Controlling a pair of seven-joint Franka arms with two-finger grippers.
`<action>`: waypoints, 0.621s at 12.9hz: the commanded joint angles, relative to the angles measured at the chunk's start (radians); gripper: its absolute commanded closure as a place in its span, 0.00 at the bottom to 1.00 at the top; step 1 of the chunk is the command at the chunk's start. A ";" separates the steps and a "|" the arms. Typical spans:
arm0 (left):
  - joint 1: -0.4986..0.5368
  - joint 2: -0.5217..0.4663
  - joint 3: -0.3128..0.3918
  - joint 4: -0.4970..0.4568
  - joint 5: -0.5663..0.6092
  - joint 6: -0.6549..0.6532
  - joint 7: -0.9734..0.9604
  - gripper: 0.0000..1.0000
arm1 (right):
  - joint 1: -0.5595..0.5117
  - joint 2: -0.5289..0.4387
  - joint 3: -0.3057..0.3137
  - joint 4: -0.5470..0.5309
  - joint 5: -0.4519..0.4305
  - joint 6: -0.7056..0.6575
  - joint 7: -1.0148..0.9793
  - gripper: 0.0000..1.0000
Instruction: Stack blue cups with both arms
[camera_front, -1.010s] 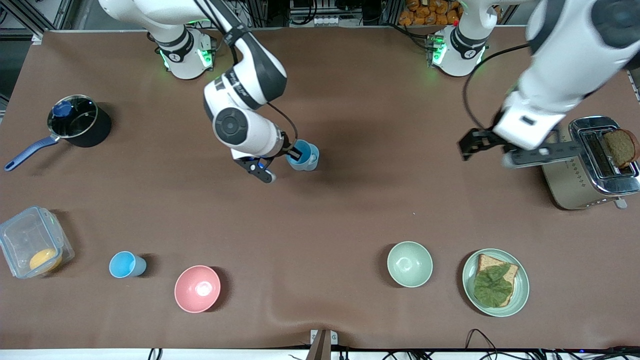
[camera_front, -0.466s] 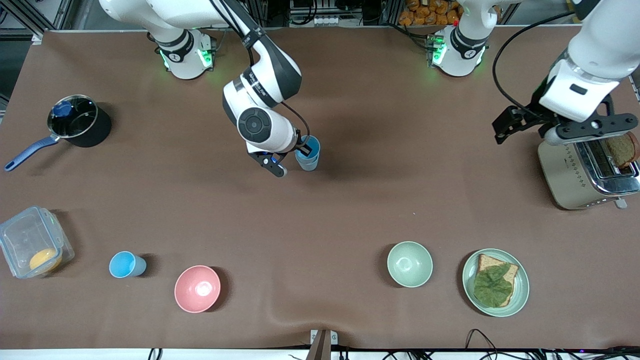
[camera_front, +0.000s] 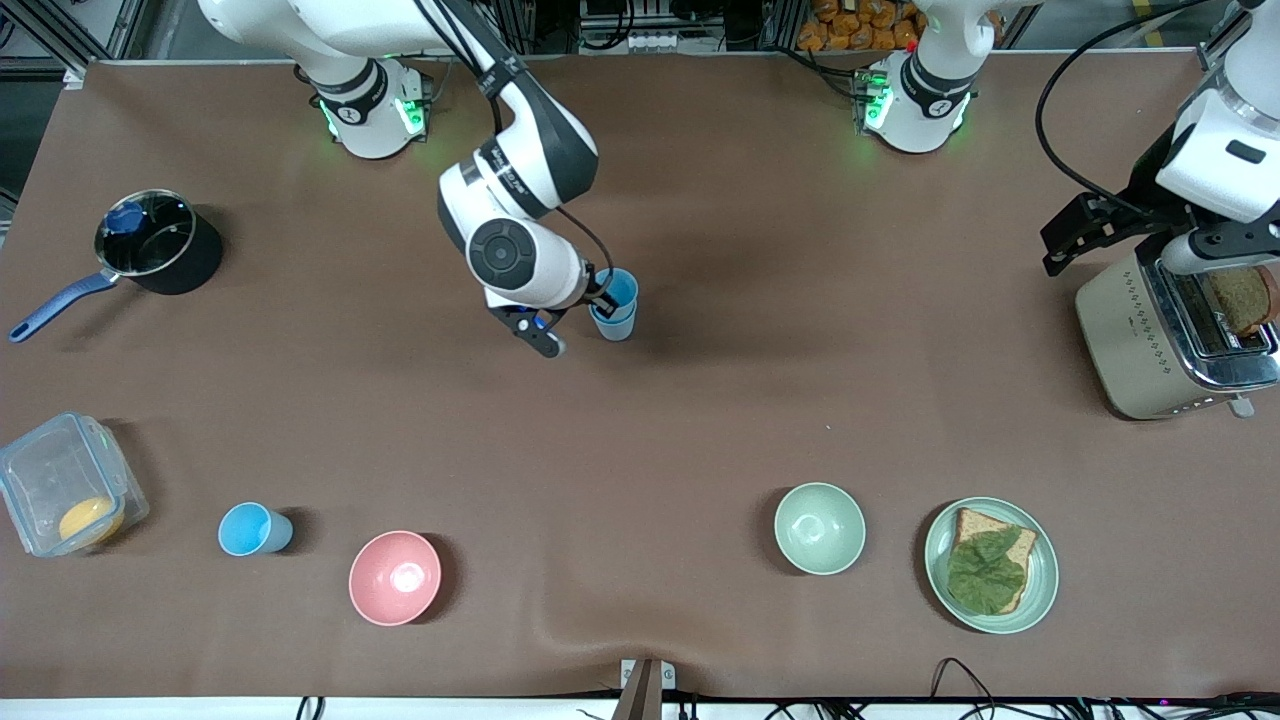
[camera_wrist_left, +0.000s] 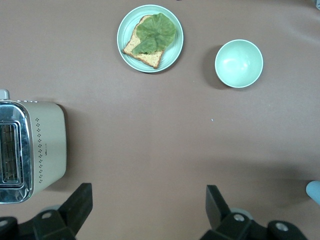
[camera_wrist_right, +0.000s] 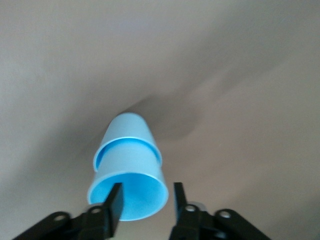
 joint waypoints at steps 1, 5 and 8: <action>0.006 0.008 -0.009 0.020 0.001 -0.025 0.025 0.00 | -0.104 -0.080 -0.034 0.018 -0.106 -0.172 -0.168 0.00; 0.005 0.008 -0.010 0.014 -0.002 -0.026 0.023 0.00 | -0.343 -0.158 -0.035 0.016 -0.152 -0.323 -0.602 0.00; 0.014 0.005 -0.009 0.016 -0.003 -0.062 0.026 0.00 | -0.474 -0.207 -0.035 0.018 -0.211 -0.363 -0.832 0.00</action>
